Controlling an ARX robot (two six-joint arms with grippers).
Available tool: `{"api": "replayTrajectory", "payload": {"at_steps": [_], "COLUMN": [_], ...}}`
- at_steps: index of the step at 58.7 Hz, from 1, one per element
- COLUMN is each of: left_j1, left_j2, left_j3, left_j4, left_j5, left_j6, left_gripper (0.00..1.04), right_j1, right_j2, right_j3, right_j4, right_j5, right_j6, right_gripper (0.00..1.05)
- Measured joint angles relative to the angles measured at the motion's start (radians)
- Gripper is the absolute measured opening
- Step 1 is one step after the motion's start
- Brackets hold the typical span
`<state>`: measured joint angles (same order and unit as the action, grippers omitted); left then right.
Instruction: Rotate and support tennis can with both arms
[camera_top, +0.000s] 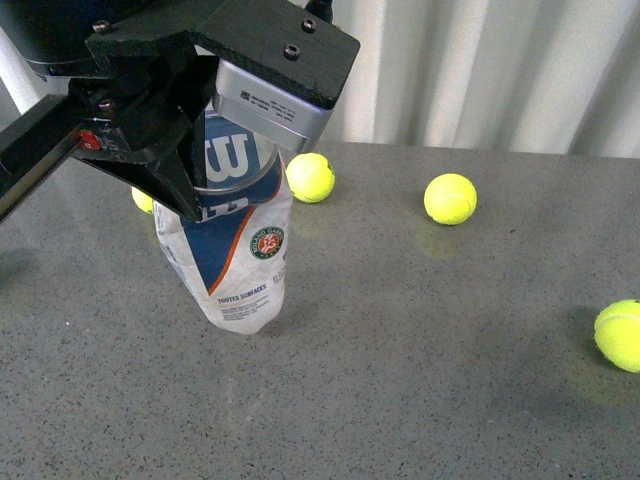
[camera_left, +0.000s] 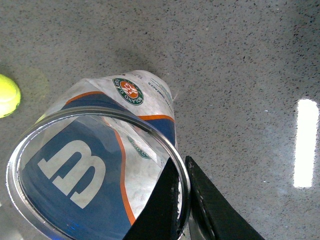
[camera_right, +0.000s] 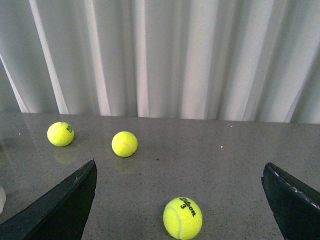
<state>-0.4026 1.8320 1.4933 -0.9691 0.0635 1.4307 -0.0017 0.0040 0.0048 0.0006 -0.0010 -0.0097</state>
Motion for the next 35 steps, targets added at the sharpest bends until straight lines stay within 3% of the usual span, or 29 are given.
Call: {"api": "replayTrajectory", "payload": {"at_steps": [20, 29, 35], "left_j1": [-0.014, -0.015, -0.014], "left_j2": [0.045, 0.065, 0.069], "left_j3": [0.028, 0.031, 0.031], "left_j4": [0.02, 0.052, 0.054], "left_j5": [0.014, 0.007, 0.006], "left_j6": [-0.021, -0.019, -0.019], "left_gripper": [0.04, 0.37, 0.51], "right_j1": [0.0, 0.0, 0.0], "right_j2": [0.0, 0.0, 0.0], "right_j3": [0.0, 0.0, 0.0], "right_j4": [0.0, 0.0, 0.0], "right_j5": [0.0, 0.0, 0.0], "right_j6": [0.0, 0.0, 0.0], "right_gripper": [0.98, 0.98, 0.98]}}
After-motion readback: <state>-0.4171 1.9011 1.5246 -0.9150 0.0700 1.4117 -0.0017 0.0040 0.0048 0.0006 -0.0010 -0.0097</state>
